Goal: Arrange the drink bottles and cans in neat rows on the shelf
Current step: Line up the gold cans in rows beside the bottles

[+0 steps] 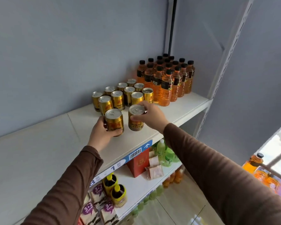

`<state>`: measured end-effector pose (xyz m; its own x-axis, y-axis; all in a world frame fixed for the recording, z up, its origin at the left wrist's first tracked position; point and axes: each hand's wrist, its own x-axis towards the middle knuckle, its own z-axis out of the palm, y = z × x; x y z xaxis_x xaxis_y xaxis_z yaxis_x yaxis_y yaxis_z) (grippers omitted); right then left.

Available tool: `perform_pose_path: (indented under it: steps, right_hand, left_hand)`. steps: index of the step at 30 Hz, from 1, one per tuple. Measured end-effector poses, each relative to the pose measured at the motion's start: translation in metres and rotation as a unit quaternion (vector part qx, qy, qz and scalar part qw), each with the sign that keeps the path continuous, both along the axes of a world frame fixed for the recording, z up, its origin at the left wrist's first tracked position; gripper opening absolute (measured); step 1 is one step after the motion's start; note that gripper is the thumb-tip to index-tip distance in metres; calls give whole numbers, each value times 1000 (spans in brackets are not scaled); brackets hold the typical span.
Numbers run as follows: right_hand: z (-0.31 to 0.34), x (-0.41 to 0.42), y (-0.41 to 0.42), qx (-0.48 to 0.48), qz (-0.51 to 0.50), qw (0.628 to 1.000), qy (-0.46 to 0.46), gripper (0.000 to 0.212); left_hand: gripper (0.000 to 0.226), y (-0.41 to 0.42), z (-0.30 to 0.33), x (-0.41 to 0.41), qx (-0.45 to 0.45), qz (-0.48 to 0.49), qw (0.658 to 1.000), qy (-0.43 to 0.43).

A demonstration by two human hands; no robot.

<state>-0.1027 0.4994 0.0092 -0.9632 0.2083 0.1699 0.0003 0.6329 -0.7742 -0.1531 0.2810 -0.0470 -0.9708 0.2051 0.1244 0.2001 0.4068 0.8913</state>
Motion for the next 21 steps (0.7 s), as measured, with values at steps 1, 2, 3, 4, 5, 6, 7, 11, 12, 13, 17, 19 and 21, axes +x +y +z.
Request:
perform_pose_path:
  steps: [1, 2, 3, 4, 5, 6, 7, 11, 12, 13, 17, 19, 21]
  right_hand:
    - [1, -13, 4, 20, 9, 1000, -5, 63]
    - [1, -25, 6, 40, 20, 999, -9, 65]
    - [1, -37, 8, 57, 30, 998, -12, 65]
    - [0, -49, 8, 76, 40, 996, -13, 64]
    - [-1, -59, 8, 98, 47, 994, -14, 61]
    - [-2, -68, 8, 121, 52, 991, -15, 59]
    - [-3, -77, 7, 142, 54, 988, -13, 57]
    - [-3, -105, 6, 213, 67, 975, -3, 61]
    - [-1, -111, 5, 234, 74, 969, -3, 62]
    - [0, -117, 5, 253, 81, 964, -3, 62]
    - [5, -134, 6, 288, 110, 951, 8, 60]
    - [5, -139, 7, 299, 123, 946, 9, 58]
    - [5, -142, 10, 311, 143, 940, 8, 57]
  left_hand:
    - [77, 3, -3, -8, -1, 10, 1000, -2]
    - [78, 5, -6, -16, 1, 20, 1000, -3]
    - [79, 7, -9, -23, 5, 28, 1000, -4]
    - [80, 9, -11, -30, 8, 36, 999, -7]
    - [80, 11, -14, -36, 9, 43, 999, -12]
    - [79, 12, -16, -41, 8, 49, 999, -16]
    - [78, 14, -18, -45, 8, 51, 998, -17]
    - [71, 21, -17, -59, 2, 59, 998, -18]
    - [70, 22, -17, -61, -3, 64, 998, -17]
    - [69, 23, -17, -62, -6, 70, 997, -16]
    - [67, 27, -18, -64, -8, 98, 995, -17]
    - [66, 28, -20, -64, -11, 114, 993, -14]
    - [66, 31, -19, -61, -12, 124, 992, -13]
